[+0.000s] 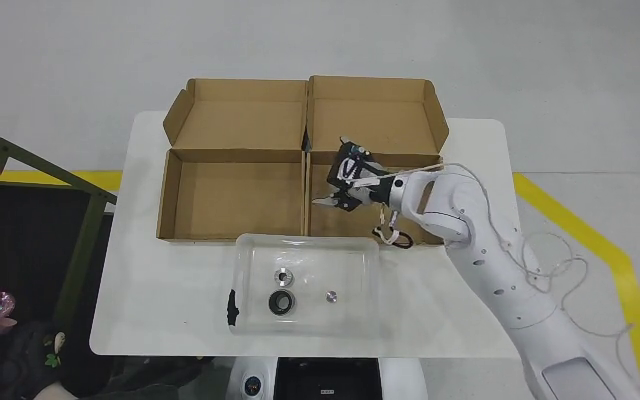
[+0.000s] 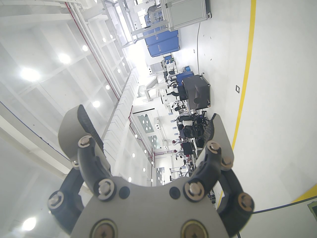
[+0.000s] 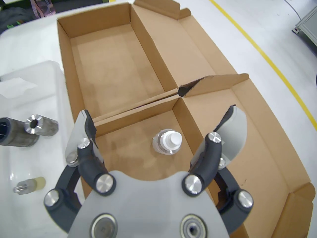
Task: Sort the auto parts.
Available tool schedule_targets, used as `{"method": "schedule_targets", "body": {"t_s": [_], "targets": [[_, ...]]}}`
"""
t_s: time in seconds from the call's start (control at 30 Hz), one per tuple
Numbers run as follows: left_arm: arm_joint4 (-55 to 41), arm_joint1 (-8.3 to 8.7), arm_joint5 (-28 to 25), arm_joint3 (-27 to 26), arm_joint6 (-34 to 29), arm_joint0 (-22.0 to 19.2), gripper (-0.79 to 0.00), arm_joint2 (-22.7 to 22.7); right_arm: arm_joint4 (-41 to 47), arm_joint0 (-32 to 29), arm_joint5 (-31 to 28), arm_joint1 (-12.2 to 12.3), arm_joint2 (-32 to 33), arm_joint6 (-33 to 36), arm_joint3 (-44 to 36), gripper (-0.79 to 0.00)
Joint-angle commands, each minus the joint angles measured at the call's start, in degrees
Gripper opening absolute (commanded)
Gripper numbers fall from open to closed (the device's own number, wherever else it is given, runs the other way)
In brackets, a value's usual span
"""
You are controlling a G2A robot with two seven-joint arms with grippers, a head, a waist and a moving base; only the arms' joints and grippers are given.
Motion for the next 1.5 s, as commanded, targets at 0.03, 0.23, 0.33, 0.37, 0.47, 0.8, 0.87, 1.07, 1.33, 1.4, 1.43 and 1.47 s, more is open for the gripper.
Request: {"method": "schedule_targets", "body": {"t_s": [0.03, 0.23, 0.33, 0.37, 0.47, 0.8, 0.87, 1.07, 1.33, 1.4, 1.43, 1.47], "targets": [[0.0, 0.0, 0.0, 0.0, 0.0, 0.0, 0.0, 0.0, -0.5, -3.3, -0.7, 0.7, 1.7, 1.6, -6.0, 0.0], [0.0, 0.0, 0.0, 0.0, 0.0, 0.0, 0.0, 0.0, -1.5, -9.6, -3.5, 2.0, 4.4, 3.3, -16.3, 0.0], [0.0, 0.0, 0.0, 0.0, 0.0, 0.0, 0.0, 0.0, -2.9, -12.8, -4.6, 2.5, 4.7, 4.0, -20.4, 0.0], [0.0, 0.0, 0.0, 0.0, 0.0, 0.0, 0.0, 0.0, -3.4, -13.8, -4.6, 2.7, 5.0, 4.3, -21.3, 0.0], [0.0, 0.0, 0.0, 0.0, 0.0, 0.0, 0.0, 0.0, -4.5, -16.7, -5.1, 3.1, 5.4, 4.9, -23.8, 0.0], [0.0, 0.0, 0.0, 0.0, 0.0, 0.0, 0.0, 0.0, -7.0, -23.2, -6.9, 4.3, 5.4, 8.4, -27.6, 0.0], [0.0, 0.0, 0.0, 0.0, 0.0, 0.0, 0.0, 0.0, -7.5, -24.0, -7.1, 4.4, 5.0, 9.7, -27.9, 0.0], [0.0, 0.0, 0.0, 0.0, 0.0, 0.0, 0.0, 0.0, -8.8, -24.8, -7.6, 4.7, 2.8, 12.9, -27.1, 0.0], [0.0, 0.0, 0.0, 0.0, 0.0, 0.0, 0.0, 0.0, -10.6, -23.5, -8.3, 4.5, -1.5, 16.8, -25.0, 0.0], [0.0, 0.0, 0.0, 0.0, 0.0, 0.0, 0.0, 0.0, -10.7, -23.2, -8.2, 4.5, -2.1, 17.9, -24.6, 0.0], [0.0, 0.0, 0.0, 0.0, 0.0, 0.0, 0.0, 0.0, -10.7, -23.1, -8.1, 4.5, -2.4, 18.4, -24.5, 0.0], [0.0, 0.0, 0.0, 0.0, 0.0, 0.0, 0.0, 0.0, -10.7, -23.0, -8.0, 4.5, -2.7, 19.0, -24.4, 0.0]]}}
